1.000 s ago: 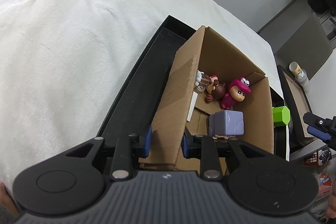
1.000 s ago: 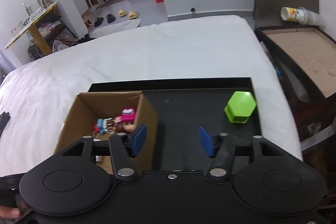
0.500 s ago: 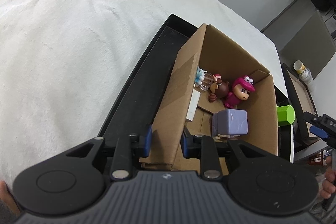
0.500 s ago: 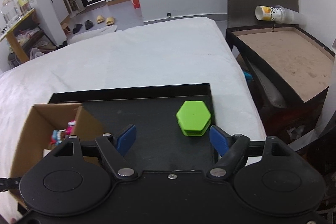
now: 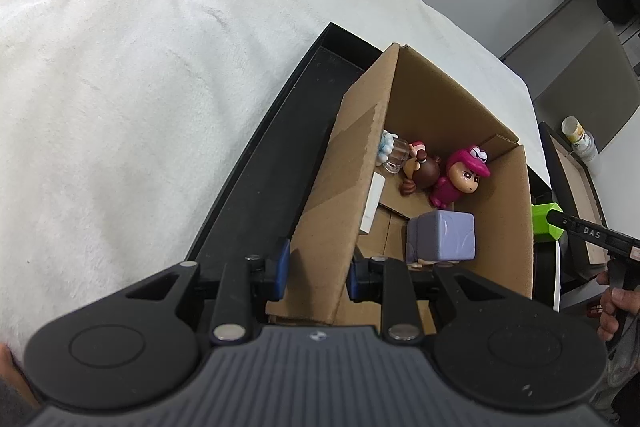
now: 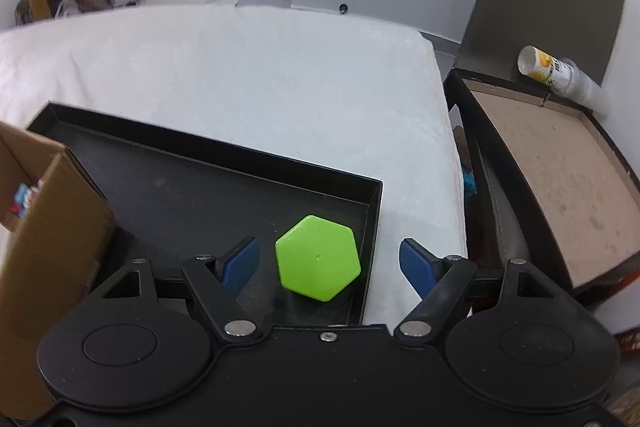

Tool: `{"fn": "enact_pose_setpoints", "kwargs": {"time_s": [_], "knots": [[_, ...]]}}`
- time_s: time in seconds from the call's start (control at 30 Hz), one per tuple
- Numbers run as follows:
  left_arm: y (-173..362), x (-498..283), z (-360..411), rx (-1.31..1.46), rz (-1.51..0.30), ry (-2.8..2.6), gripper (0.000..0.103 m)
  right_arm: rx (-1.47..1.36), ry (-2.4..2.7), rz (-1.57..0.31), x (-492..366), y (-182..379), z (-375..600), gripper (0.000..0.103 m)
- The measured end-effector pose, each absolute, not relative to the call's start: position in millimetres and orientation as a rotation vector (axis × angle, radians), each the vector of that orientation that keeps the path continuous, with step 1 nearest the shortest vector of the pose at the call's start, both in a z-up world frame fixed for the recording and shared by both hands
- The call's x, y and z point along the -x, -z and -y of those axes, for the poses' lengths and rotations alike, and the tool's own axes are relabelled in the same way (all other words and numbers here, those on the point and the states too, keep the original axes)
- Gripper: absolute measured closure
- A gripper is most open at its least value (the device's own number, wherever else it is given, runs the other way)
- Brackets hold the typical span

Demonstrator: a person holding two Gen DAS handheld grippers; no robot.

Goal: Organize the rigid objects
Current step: 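Move the right tool to the green hexagonal cup and grasp it, then lift the green cup with the right tool and carry it over the box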

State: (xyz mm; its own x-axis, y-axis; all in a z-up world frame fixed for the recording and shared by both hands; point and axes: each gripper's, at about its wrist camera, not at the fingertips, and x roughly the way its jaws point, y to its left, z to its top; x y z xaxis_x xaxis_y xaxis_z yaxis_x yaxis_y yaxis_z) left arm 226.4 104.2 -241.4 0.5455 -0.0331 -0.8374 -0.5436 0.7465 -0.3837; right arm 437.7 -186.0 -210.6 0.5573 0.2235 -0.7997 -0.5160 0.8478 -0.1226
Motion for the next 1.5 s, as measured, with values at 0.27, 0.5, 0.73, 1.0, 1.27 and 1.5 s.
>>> {"fn": "enact_pose_setpoints", "kwargs": {"time_s": [0.27,0.5,0.73,1.0,1.27,1.5], "knots": [[241,-227,-104,0.683,-0.960,-0.331,0.076,0.402,-0.429,-0.910,-441,223,180,0.037],[241,-228,-102,0.675,-0.960,-0.333,0.076,0.453,-0.420,-0.925,-421,215,173,0.056],[241,-228,-101,0.666,-0.957,-0.332,0.076,0.424,-0.439,-0.926,-396,196,181,0.055],[241,-227,-101,0.661,-0.954,-0.331,0.076,0.395,-0.441,-0.932,-374,165,182,0.055],[239,-223,-101,0.674,-0.957,-0.308,0.076,0.400,-0.448,-0.887,-354,132,173,0.055],[238,-221,-102,0.696,-0.954,-0.290,0.075,0.417,-0.455,-0.852,-335,113,153,0.055]]}}
